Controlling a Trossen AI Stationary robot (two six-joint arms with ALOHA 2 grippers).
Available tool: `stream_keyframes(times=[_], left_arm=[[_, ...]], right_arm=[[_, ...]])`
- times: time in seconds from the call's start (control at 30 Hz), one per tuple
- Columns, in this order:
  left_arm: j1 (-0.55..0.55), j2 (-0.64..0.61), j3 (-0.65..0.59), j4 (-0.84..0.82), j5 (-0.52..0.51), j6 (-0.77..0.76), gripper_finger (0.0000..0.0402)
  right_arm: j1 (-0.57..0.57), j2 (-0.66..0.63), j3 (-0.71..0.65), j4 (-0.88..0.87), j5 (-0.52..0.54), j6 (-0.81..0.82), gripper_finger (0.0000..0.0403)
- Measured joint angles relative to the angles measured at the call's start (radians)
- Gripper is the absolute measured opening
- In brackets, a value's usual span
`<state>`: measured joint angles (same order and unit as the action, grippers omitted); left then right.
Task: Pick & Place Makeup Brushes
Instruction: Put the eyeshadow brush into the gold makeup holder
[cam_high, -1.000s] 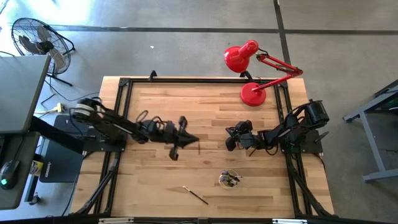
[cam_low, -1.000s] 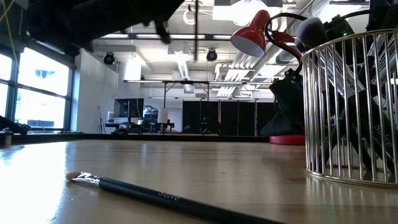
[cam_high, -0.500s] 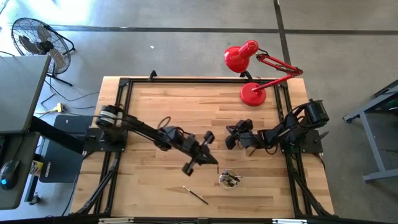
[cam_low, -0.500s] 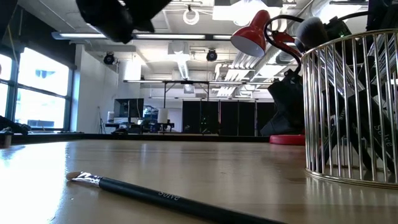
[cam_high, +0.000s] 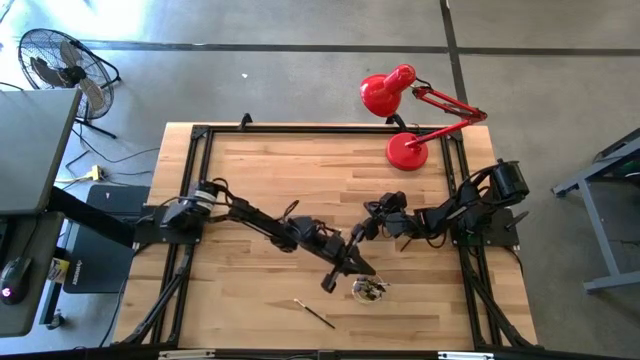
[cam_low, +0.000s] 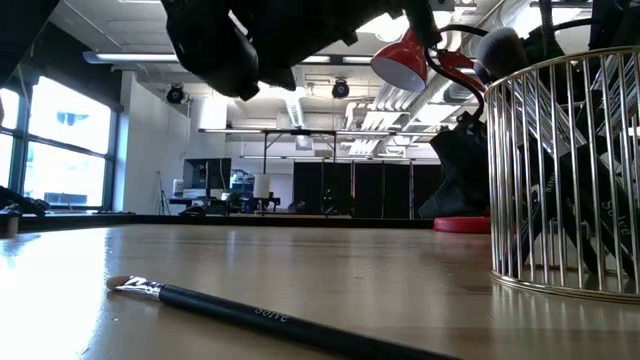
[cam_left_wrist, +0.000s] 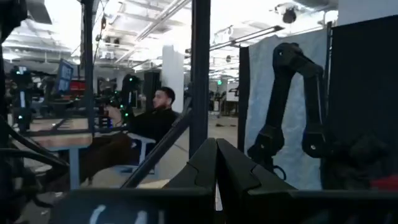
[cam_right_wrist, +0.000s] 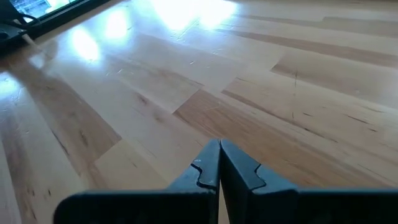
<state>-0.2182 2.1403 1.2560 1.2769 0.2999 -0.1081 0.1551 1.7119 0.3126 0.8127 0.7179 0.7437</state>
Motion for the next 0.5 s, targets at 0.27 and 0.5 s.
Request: stream_keyframes(times=[0.27,0.5], left_arm=[[-0.010,0.029,0.017,-0.104,-0.035,0.044,0.0000],[-0.012,0.036,0.031,-0.170,0.035,0.050,0.0000]], right_arm=[[0.000,0.000,0.000,0.000,-0.031,0.000,0.0003],[0.000,0.000,0.000,0.000,-0.029,0.000,0.0001]])
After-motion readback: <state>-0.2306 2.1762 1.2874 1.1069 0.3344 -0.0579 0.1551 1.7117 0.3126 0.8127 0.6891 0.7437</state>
